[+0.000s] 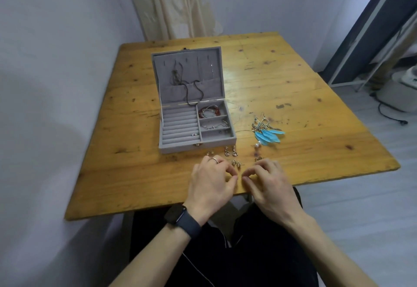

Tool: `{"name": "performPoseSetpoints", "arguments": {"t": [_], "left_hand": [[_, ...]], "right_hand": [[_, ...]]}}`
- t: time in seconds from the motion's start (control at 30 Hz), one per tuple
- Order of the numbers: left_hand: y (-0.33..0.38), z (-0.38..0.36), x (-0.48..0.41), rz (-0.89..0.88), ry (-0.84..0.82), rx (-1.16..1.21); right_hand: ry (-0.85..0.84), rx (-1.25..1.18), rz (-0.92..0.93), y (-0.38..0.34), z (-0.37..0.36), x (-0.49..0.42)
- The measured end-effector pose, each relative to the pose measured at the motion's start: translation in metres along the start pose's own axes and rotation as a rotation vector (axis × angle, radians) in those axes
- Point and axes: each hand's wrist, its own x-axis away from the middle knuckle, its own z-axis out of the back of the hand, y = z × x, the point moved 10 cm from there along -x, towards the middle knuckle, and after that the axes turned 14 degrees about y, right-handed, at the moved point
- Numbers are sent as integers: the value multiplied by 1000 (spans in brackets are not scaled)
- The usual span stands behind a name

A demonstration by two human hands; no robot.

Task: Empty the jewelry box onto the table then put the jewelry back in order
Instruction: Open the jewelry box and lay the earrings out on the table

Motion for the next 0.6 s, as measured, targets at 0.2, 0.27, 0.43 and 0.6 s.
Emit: {"name": "performPoseSetpoints", "arguments": {"t": [0.2,0.27,0.43,0.6], "left_hand": [[-16,-5,4,122,4,-55],[-15,-5,3,112,10,-65],[-16,-6,2,102,-9,-47],[-17,-7,5,108,-19,-18]], "right_hand": [[8,-42,-43,1,-6,-3],[11,-64,-69,3,-6,-4],[6,-116,-95,5,-4,-6],[0,-145,-101,5,-2,-7]]}}
